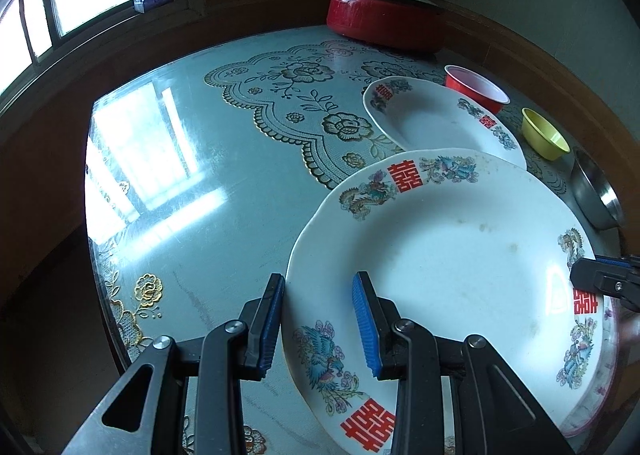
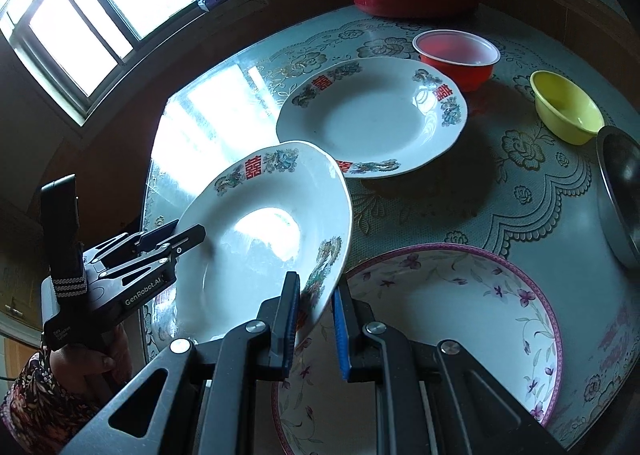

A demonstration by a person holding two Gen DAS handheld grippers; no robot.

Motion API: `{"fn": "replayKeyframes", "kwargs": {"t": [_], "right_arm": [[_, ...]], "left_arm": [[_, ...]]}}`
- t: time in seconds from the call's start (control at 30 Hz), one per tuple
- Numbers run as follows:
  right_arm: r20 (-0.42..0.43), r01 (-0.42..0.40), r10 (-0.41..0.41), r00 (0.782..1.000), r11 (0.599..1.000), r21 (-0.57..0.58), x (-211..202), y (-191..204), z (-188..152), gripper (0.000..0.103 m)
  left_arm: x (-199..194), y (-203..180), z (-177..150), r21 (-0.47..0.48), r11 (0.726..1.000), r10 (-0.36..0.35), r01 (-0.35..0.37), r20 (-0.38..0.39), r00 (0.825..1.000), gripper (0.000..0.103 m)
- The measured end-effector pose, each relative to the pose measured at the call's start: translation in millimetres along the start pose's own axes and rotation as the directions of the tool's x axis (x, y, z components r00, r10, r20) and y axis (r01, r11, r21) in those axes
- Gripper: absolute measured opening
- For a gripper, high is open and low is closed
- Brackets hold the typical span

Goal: Organize plates and bowls
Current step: 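Carry the double-happiness plate onto the floral plate and open the right gripper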

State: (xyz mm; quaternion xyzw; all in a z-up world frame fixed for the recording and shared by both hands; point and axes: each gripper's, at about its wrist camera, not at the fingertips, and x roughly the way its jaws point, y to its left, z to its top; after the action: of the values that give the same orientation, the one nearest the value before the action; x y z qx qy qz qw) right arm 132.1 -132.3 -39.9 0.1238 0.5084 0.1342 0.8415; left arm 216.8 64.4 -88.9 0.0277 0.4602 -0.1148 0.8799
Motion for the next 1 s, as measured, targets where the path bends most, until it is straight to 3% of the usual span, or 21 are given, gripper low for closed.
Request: {"fn": "replayKeyframes", "kwargs": {"t": [0.47,1.0], "right_arm": [[0.056,0.020,-0.021,0.998,0.999,0.032,-39.7,-24.0,-19.0,0.015],[0.067,0.057,-0.064,0.996,0.993,0.102,-66.5,-67.5,-53.1,0.015]], "left_arm": [[-14.9,-42.8,3.0,0.065,0.998,-0.028,0.026,0.031,0.999,0.035],[-18.9,-101.2,-17.0,0.144,0.989,-0.049,0.046,0.019,0.999,0.035]]}}
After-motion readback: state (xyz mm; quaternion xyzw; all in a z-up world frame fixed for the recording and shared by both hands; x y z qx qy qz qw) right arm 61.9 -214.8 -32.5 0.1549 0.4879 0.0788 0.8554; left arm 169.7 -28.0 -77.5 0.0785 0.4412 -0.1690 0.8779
